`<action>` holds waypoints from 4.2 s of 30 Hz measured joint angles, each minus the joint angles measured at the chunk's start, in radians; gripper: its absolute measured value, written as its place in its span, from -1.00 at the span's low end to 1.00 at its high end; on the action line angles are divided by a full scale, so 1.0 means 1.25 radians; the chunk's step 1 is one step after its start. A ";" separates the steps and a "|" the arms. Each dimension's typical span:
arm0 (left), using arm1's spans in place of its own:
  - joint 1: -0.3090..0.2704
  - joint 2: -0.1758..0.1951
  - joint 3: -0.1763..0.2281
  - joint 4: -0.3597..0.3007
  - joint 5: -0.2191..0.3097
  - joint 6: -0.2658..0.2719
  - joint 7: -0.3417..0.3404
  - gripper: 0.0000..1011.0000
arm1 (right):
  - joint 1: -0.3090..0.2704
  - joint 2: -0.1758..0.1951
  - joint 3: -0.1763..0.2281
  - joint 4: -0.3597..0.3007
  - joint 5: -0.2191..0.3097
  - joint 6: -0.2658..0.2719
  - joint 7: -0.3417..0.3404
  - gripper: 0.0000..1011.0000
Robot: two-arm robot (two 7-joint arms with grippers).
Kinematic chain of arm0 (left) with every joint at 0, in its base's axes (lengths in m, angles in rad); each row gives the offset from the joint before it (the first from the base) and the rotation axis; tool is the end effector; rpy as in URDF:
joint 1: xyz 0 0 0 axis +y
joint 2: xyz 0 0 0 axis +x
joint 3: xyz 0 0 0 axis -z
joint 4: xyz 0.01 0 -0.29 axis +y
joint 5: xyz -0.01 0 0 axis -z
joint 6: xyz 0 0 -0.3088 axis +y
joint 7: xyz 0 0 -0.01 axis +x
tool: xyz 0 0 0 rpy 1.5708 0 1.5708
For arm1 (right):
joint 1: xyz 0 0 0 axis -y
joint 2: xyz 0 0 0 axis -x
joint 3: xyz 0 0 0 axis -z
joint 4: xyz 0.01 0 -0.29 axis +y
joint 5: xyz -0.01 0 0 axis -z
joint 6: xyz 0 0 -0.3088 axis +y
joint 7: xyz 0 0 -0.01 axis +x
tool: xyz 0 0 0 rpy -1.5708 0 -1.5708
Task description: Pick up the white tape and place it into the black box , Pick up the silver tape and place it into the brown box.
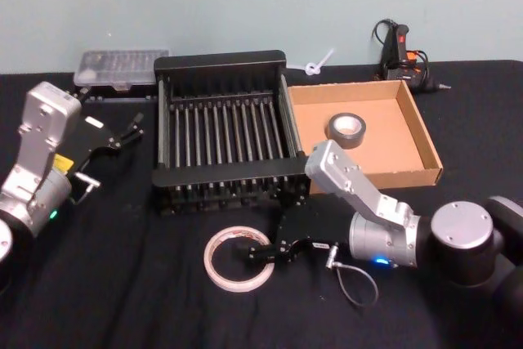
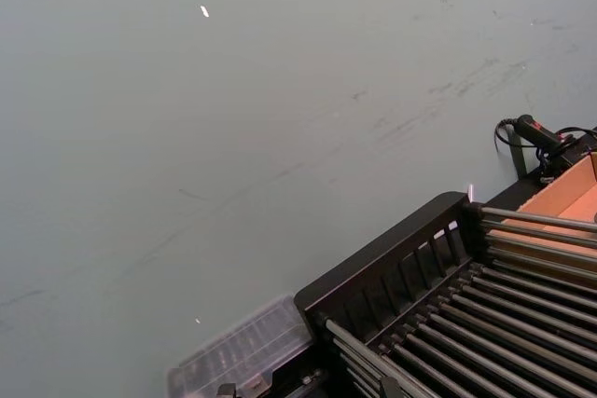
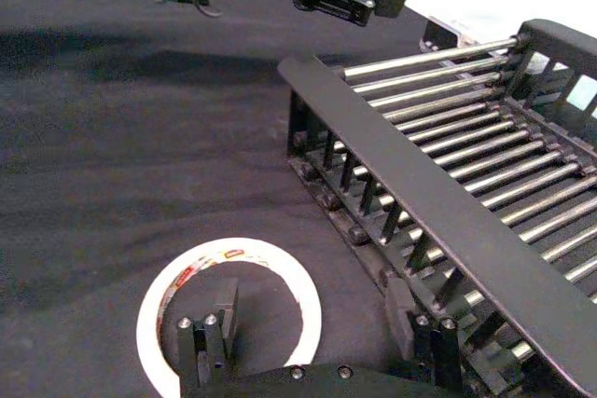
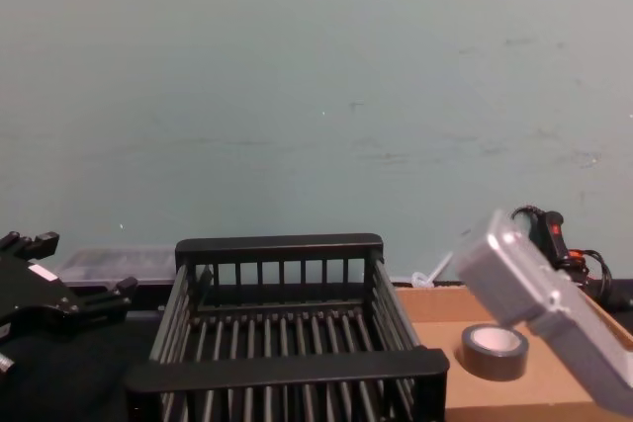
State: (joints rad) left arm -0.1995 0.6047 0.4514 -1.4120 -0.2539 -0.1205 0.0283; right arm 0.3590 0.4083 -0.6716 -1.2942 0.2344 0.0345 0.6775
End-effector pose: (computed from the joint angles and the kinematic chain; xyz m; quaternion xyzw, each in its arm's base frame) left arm 0.3581 0.0827 -0.3023 0.1415 -0.1325 0.5799 0.7913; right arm 0.3820 0.0256 -0.3189 -0.1911 -0.0097 -0.1960 0.9618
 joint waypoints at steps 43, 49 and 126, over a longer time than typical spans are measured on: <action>0.000 0.000 0.000 0.000 0.000 0.000 0.000 0.98 | 0.009 -0.016 -0.021 0.016 -0.040 0.024 -0.026 0.98; 0.000 0.000 0.000 0.000 0.000 0.000 0.000 0.98 | 0.009 -0.016 -0.021 0.016 -0.039 0.023 -0.025 0.85; 0.000 0.000 0.000 0.000 0.000 0.000 0.000 0.98 | -0.008 0.053 0.079 -0.141 0.078 -0.034 -0.037 -0.85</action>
State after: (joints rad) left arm -0.1996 0.6047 0.4514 -1.4120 -0.2540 -0.1205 0.0283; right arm 0.3486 0.4745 -0.5725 -1.4709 0.3313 -0.0075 0.6311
